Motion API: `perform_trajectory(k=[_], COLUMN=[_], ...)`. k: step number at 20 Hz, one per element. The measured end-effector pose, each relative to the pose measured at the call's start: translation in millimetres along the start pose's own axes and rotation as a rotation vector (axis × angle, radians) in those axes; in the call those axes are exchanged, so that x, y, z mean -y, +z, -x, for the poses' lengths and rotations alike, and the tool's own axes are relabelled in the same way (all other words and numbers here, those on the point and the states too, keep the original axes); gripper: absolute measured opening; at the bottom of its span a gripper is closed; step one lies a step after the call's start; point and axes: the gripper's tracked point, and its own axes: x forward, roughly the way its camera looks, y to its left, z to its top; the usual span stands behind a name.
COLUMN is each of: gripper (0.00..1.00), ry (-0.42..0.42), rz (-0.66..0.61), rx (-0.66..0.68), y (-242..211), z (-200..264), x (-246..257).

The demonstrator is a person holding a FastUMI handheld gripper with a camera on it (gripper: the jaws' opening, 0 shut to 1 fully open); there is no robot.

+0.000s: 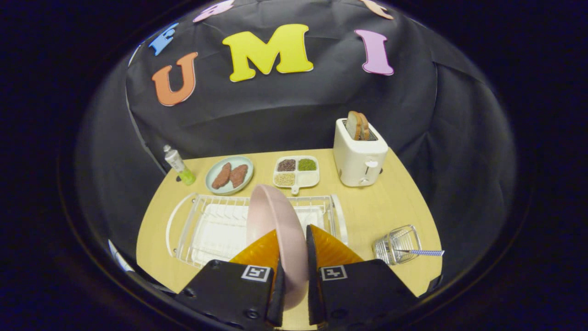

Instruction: Take the plate from the dish rack, then take the spoon from the basket and place it into the plate.

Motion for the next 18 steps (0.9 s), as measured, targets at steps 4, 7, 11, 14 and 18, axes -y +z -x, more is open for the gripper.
perform_trajectory(k=[4,7,11,14,18], gripper=[0.26,0.26,0.26,0.26,0.26], ry=[0.110,0.185,0.267,0.317,0.352], rz=[-0.051,-0.111,-0.227,-0.305,-0.359], rx=[0.001,-0.009,-0.065,-0.126,-0.202], y=[-40,-84,-156,-204,-250], z=[22,32,33,27,14], x=[8,23,43,49,46])
